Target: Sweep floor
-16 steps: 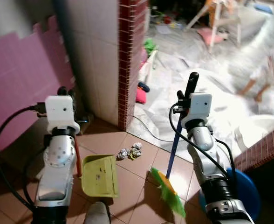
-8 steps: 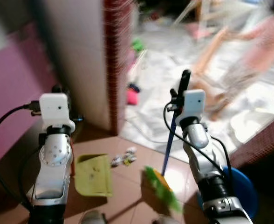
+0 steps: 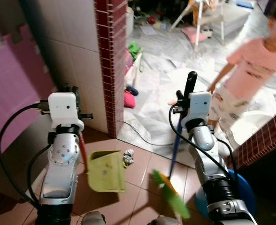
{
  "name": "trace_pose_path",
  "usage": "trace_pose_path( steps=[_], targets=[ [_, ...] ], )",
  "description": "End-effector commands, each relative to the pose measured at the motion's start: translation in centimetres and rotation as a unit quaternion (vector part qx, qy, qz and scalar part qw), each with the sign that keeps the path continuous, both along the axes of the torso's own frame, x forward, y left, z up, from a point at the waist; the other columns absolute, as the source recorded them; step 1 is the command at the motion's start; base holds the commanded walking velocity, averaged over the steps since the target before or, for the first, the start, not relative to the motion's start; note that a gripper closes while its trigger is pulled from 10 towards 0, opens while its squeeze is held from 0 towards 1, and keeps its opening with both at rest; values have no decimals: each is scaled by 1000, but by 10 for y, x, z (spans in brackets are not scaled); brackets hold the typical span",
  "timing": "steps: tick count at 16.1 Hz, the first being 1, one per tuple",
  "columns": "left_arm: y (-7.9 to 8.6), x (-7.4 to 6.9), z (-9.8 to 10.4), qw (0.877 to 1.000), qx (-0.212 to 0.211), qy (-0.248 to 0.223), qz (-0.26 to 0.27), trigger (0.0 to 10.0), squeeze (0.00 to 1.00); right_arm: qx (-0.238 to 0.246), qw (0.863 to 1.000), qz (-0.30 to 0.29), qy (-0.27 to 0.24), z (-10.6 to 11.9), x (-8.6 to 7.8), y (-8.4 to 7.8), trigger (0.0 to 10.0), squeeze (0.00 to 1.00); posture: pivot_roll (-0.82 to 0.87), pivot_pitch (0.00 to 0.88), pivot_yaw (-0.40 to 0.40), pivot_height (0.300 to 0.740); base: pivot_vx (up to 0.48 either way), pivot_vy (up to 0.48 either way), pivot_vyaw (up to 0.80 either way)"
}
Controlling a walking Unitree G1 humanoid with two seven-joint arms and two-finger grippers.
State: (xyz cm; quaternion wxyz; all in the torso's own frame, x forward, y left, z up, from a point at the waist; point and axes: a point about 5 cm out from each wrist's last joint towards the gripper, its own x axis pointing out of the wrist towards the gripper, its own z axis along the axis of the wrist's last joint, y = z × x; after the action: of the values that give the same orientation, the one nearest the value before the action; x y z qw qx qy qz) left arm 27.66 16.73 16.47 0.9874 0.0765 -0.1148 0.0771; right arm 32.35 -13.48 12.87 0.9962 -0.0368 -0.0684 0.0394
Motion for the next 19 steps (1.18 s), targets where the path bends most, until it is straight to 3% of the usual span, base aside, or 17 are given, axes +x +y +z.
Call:
trace_pose_path(
  steps=[1, 6, 10, 12, 16, 19],
  targets=[
    [0, 0, 12, 999, 7, -31, 3, 10000, 0, -8, 1000, -2, -21, 11, 3, -3, 10000, 0, 10, 20, -57, 740, 0, 0, 0],
    [1, 0, 18, 999, 18, -47, -3, 10000, 0, -1, 1000, 0, -24, 12, 5, -2, 10000, 0, 14, 17, -60, 740, 0, 0, 0],
    [12, 13, 8, 999, 37, -31, 5, 10000, 0, -8, 999, 10, -32, 16, 7, 2, 10000, 0, 7, 31, -65, 740, 0, 0, 0],
    [12, 17, 5, 1000, 22, -22, 5, 10000, 0, -15, 999, 10, -37, 19, 8, 2, 10000, 0, 1, 40, -64, 740, 0, 0, 0],
    [7, 23, 11, 999, 20, -38, 0, 10000, 0, -16, 999, 12, -37, 18, 3, -1, 10000, 0, -12, 67, -66, 740, 0, 0, 773],
    [7, 23, 10, 999, 19, -40, -4, 10000, 0, -13, 999, 12, -36, 17, 0, 0, 10000, 0, -18, 79, -63, 740, 82, 0, 0]
  ],
)
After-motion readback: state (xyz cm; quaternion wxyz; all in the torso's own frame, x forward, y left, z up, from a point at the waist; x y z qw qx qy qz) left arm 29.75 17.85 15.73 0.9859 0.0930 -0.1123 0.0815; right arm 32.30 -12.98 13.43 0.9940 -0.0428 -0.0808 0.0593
